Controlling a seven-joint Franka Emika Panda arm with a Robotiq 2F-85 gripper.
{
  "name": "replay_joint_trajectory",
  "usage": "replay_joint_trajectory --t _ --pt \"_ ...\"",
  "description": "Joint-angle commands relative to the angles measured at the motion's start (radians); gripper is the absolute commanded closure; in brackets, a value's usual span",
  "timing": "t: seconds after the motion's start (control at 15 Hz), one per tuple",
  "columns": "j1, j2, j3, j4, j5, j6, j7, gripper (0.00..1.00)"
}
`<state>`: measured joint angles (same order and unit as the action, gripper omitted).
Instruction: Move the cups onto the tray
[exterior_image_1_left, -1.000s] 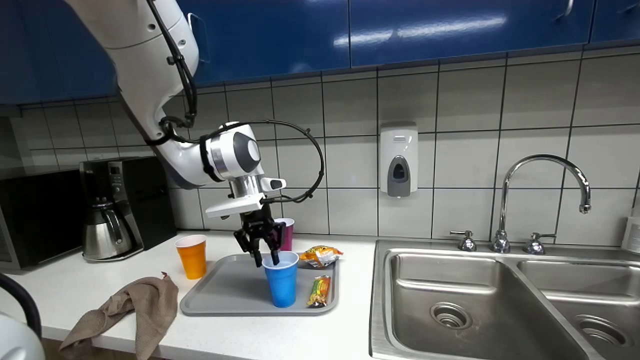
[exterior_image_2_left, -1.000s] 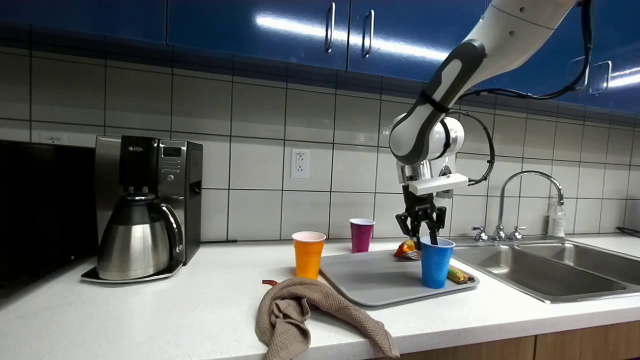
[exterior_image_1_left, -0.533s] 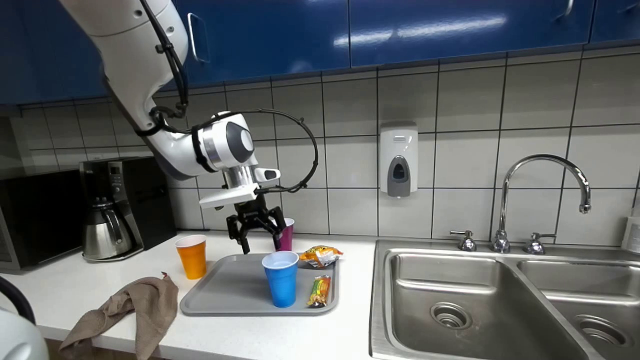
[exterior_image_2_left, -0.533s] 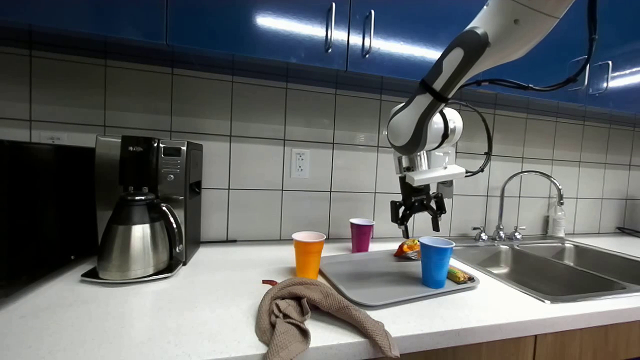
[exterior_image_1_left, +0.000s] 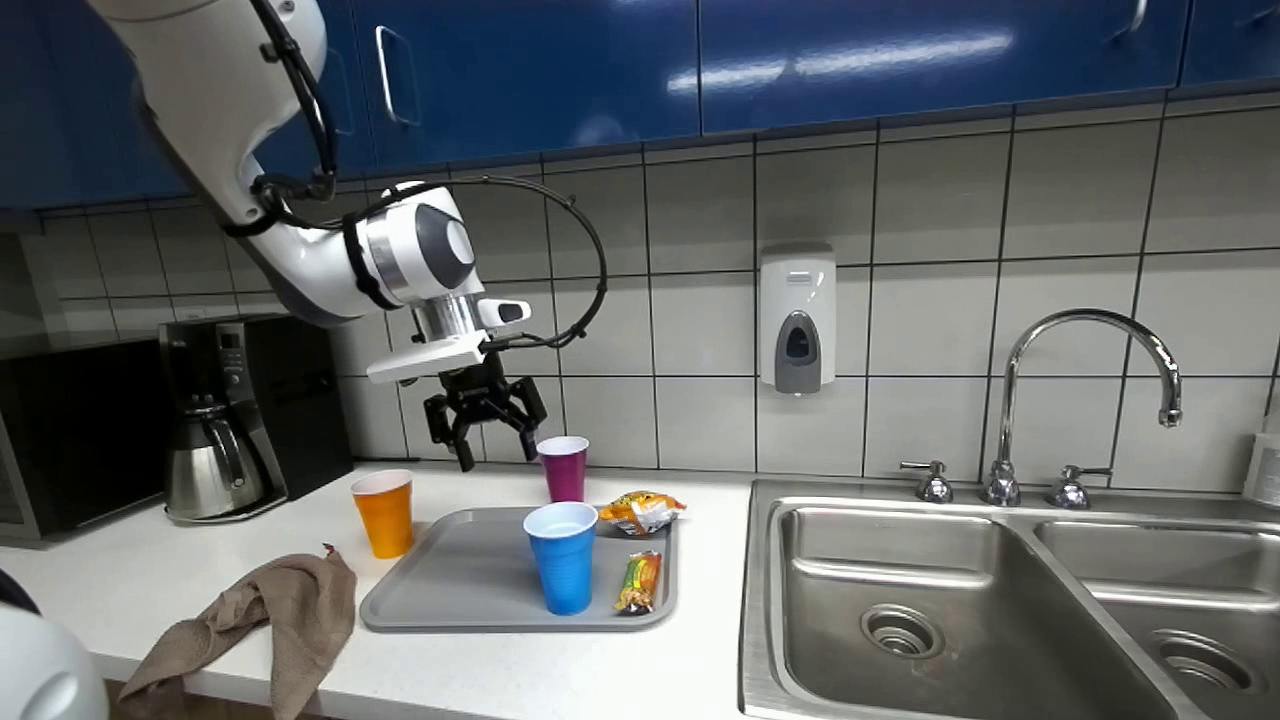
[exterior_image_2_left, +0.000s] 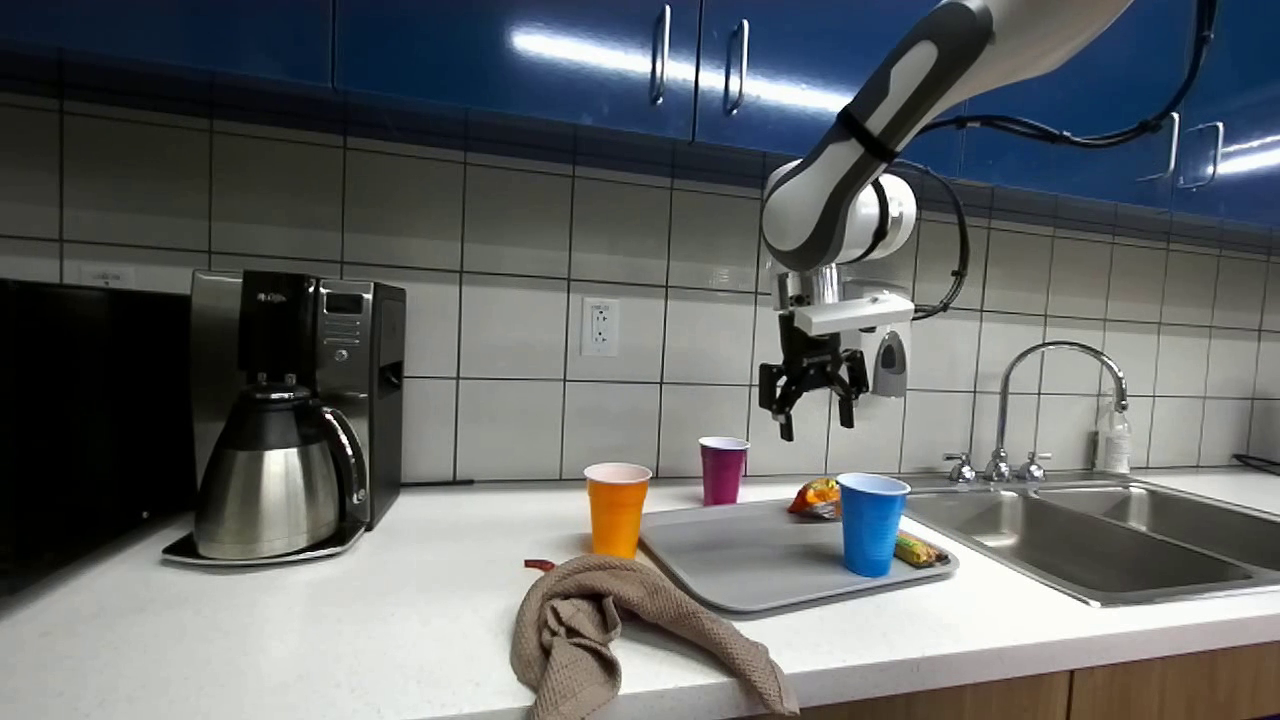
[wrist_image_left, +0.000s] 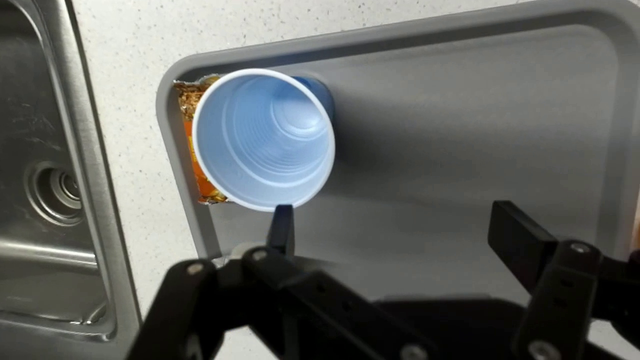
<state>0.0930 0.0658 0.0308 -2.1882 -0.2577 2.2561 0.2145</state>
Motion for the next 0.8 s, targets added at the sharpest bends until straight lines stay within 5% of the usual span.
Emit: replay_joint_trajectory --t 0.0,0.73 --pt "-0.004 -0.002 0.011 0.001 0.005 -0.002 0.000 0.00" --pt "0.000 -0.002 0.017 0.001 0.017 -0.002 0.000 0.00"
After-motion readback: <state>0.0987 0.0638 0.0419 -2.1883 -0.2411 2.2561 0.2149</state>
